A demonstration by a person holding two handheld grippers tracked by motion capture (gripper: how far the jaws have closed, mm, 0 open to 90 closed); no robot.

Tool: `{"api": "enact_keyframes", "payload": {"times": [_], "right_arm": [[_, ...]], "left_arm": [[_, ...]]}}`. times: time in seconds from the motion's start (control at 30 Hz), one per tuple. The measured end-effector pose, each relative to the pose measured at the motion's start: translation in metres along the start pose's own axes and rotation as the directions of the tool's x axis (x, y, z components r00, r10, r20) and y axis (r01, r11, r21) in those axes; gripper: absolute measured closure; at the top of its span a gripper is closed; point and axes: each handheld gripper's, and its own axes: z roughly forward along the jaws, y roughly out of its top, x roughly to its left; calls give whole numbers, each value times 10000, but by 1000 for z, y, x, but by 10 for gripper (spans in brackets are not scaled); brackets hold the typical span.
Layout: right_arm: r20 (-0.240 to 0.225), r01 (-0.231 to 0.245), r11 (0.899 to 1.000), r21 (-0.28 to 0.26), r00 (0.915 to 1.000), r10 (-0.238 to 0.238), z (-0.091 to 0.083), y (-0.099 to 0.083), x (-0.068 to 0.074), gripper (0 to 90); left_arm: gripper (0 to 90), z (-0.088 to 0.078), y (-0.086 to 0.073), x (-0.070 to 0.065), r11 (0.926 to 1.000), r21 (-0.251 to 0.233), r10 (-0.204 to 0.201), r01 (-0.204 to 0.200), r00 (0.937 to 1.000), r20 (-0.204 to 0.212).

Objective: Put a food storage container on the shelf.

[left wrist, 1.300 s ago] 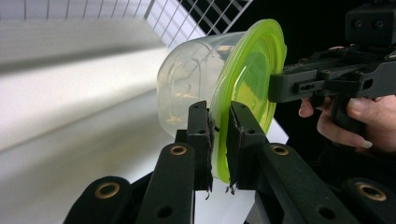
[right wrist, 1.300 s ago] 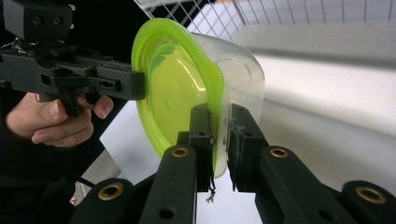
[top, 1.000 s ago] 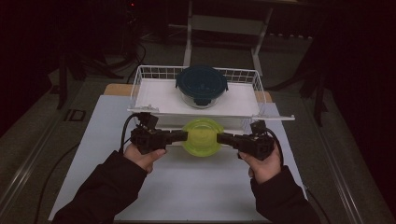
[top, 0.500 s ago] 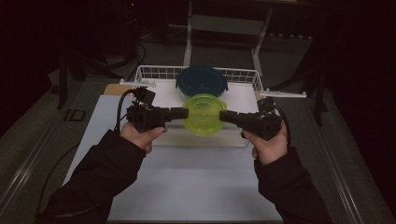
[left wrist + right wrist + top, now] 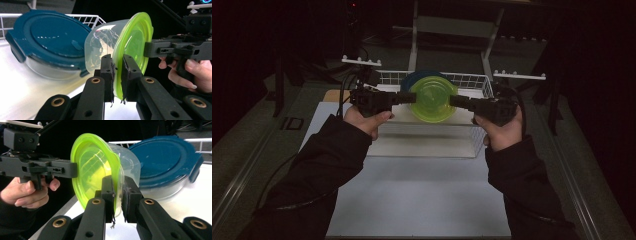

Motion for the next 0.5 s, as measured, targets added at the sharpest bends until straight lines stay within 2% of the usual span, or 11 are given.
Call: {"api": "enact_keyframes", "payload": {"times": [0.23, 0.43, 0.5], "right_arm": [[258, -197, 9996, -196, 9995, 202, 4, 18, -11, 811], [358, -509, 9987, -35, 9981, 509, 11, 27, -22, 811], [353, -567, 9984, 88, 9978, 564, 15, 30, -26, 810]], "left_arm": [[802, 13, 18, 5, 9998, -103, -174, 172, 9996, -203], [800, 21, 26, 14, 9987, -12, -506, 506, 9981, -363], [800, 23, 27, 17, 9973, 99, -722, 726, 9965, -413]]}}
